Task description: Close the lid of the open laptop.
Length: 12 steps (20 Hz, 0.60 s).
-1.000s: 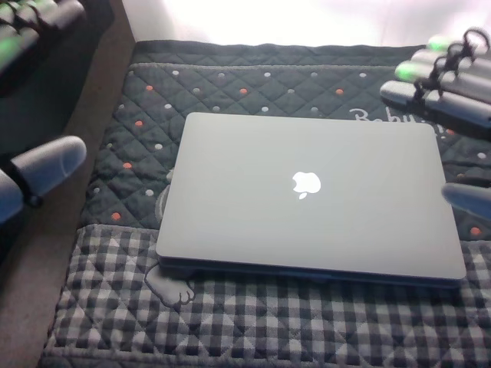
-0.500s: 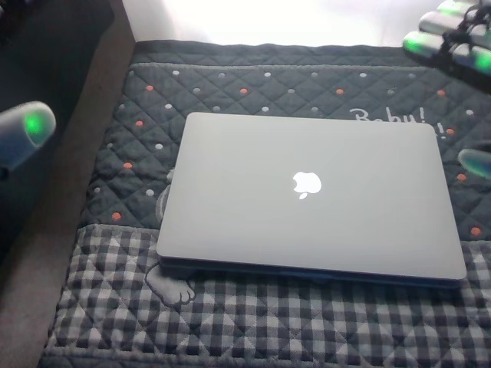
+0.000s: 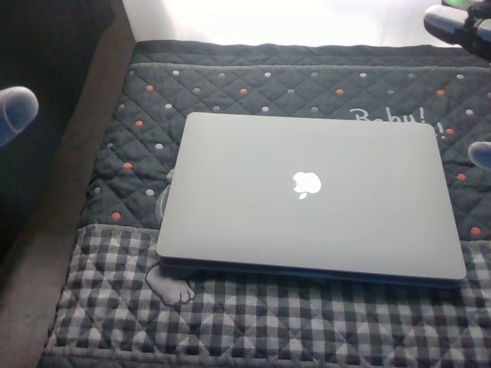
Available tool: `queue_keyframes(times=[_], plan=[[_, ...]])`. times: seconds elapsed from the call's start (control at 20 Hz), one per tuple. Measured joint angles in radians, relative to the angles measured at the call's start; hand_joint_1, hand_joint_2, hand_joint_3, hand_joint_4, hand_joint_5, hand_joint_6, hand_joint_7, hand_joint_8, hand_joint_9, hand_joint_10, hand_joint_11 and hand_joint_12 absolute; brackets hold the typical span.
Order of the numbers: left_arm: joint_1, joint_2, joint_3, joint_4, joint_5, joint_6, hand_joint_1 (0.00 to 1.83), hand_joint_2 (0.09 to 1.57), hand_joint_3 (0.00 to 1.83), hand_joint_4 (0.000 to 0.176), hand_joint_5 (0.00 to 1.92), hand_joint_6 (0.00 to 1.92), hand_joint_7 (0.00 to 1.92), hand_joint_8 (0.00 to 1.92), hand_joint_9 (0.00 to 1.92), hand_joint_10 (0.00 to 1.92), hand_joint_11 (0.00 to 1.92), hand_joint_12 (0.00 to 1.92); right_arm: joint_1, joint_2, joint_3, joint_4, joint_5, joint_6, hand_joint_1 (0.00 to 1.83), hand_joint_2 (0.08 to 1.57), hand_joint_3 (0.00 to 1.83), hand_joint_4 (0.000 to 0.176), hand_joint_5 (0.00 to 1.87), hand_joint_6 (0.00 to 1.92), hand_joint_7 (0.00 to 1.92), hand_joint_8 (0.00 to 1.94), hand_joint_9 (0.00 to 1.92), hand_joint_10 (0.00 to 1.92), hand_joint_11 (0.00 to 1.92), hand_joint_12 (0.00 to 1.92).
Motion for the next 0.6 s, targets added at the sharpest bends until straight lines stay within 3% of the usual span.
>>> queue_keyframes(times=[0.05,0.1,0.15,0.2,0.25,0.3,0.35,0.4,0.45,0.5,0.55,0.6], plan=[[-0.009,0.0,0.001,0.008,0.0,0.001,0.38,1.41,0.0,0.119,0.0,0.0,0.05,0.01,0.0,0.0,0.0,0.0,-0.015,0.005,0.0,0.0,0.01,0.003,0.15,1.27,0.0,0.044,0.0,0.0,0.0,0.0,0.05,0.02,0.0,0.0],[-0.029,0.0,0.003,0.033,0.004,0.007,0.47,1.36,0.0,0.134,0.0,0.0,0.01,0.0,0.0,0.0,0.0,0.0,-0.036,0.013,-0.002,-0.004,0.025,0.012,0.13,1.29,0.0,0.047,0.0,0.0,0.0,0.0,0.06,0.02,0.0,0.0],[-0.04,0.0,0.004,0.044,0.004,0.007,0.47,1.36,0.0,0.134,0.0,0.0,0.01,0.0,0.0,0.0,0.0,0.0,-0.041,0.017,-0.003,-0.004,0.029,0.018,0.13,1.29,0.0,0.047,0.0,0.0,0.0,0.0,0.06,0.02,0.0,0.0],[-0.061,0.0,0.004,0.073,0.004,0.008,0.54,1.23,0.0,0.103,0.0,0.0,0.0,0.0,0.0,0.0,0.0,0.0,-0.065,0.029,-0.005,0.0,0.058,0.038,0.0,1.3,0.0,0.106,0.1,0.05,0.02,0.01,0.05,0.02,0.03,0.02],[-0.078,0.001,0.004,0.101,-0.002,0.009,0.42,1.21,0.0,0.066,0.0,0.0,0.0,0.0,0.0,0.0,0.0,0.0,-0.089,0.047,-0.014,0.012,0.092,0.045,0.0,1.29,0.0,0.113,0.12,0.06,0.03,0.0,0.08,0.0,0.01,0.34],[-0.081,0.004,0.004,0.114,-0.004,0.017,0.41,1.21,0.0,0.119,0.0,0.0,0.0,0.0,0.0,0.0,0.0,0.0,-0.093,0.055,-0.019,0.012,0.106,0.042,0.0,1.29,0.0,0.107,0.15,0.1,0.01,0.0,0.08,0.0,0.0,0.55],[-0.082,0.011,0.004,0.123,-0.002,0.018,0.41,1.21,0.0,0.119,0.0,0.0,0.0,0.0,0.0,0.0,0.0,0.0,-0.093,0.051,-0.019,0.017,0.129,0.036,0.0,1.29,0.0,0.107,0.15,0.1,0.01,0.0,0.08,0.0,0.0,0.55],[-0.097,0.013,0.004,0.123,-0.003,0.021,0.6,1.2,0.0,0.154,0.29,0.09,0.07,0.0,0.05,0.01,0.01,0.01,-0.093,0.044,-0.019,0.022,0.15,0.037,0.0,1.23,0.0,0.092,0.02,0.02,0.0,0.0,0.1,0.01,0.0,0.79],[-0.108,0.02,0.002,0.124,-0.005,0.027,0.52,1.18,0.0,0.172,0.15,0.02,0.01,0.0,0.01,0.0,0.0,0.0,-0.093,0.034,-0.016,0.019,0.154,0.037,0.0,1.21,0.0,0.116,0.0,0.0,0.03,0.01,0.15,0.03,0.0,0.95],[-0.115,0.035,0.0,0.132,0.0,0.034,0.52,1.16,0.0,0.139,0.08,0.0,0.0,0.0,0.0,0.0,0.0,0.0,-0.093,0.027,-0.016,0.018,0.155,0.036,0.0,1.2,0.0,0.134,0.0,0.0,0.04,0.01,0.16,0.03,0.0,1.01],[-0.118,0.043,0.0,0.138,-0.003,0.035,0.52,1.16,0.0,0.139,0.08,0.0,0.0,0.0,0.0,0.0,0.0,0.0,-0.093,0.026,-0.016,0.016,0.156,0.037,0.0,1.2,0.0,0.134,0.0,0.0,0.04,0.01,0.16,0.03,0.0,1.01],[-0.13,0.05,-0.006,0.141,-0.006,0.045,0.64,1.35,0.0,0.052,0.47,0.09,0.59,0.07,0.53,0.31,0.18,1.28,-0.093,0.026,-0.018,0.017,0.164,0.037,0.0,1.29,0.02,0.131,0.0,0.0,0.07,0.02,0.17,0.03,0.0,0.84]])
